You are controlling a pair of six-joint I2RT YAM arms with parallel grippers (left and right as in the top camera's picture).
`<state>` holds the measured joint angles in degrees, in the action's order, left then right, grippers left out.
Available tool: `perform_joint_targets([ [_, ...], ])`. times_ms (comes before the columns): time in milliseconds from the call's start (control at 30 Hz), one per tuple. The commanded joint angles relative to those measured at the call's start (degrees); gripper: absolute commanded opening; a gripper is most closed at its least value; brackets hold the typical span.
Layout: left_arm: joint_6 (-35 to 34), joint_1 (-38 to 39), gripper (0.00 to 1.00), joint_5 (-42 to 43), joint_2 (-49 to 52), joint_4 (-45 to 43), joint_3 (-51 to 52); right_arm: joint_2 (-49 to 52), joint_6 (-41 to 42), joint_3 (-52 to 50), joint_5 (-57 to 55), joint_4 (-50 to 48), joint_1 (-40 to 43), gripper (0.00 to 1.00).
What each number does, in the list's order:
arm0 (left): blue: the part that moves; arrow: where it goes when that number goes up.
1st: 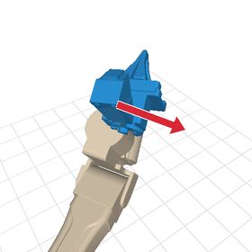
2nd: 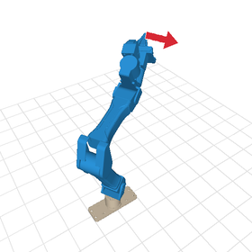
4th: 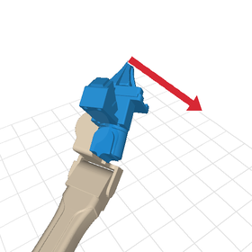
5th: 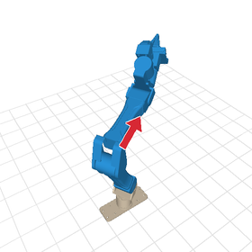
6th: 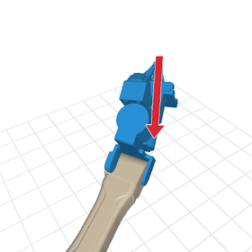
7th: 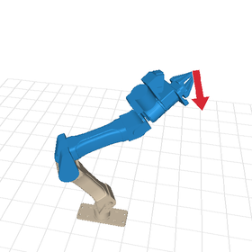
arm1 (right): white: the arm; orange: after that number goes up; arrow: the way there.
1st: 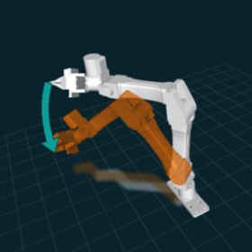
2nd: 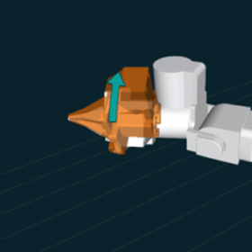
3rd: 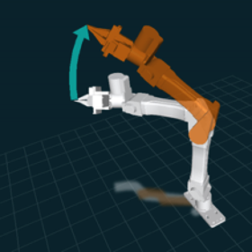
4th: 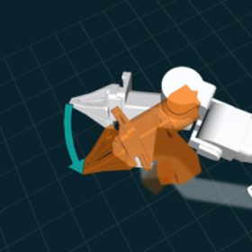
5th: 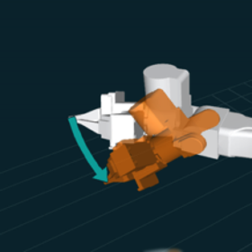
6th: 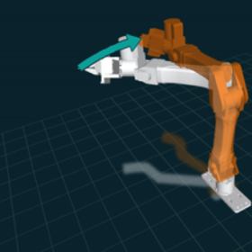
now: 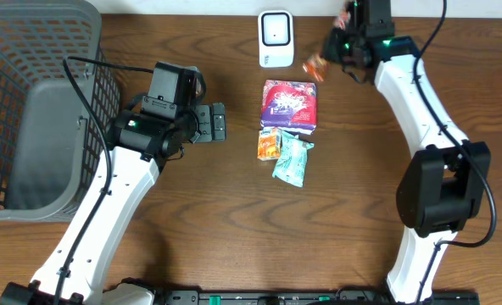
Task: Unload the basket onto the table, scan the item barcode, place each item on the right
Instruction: 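Lift wrapper up to the white scanner with right gripper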
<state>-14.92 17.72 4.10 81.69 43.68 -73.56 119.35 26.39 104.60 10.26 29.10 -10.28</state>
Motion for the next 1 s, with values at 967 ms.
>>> perform_joint_targets([
  [967, 0.5, -0.2, 0.98, -0.7, 0.3, 0.3, -0.8, 19.1, 19.5, 19.0, 14.3, -11.0, -6.0, 0.01],
])
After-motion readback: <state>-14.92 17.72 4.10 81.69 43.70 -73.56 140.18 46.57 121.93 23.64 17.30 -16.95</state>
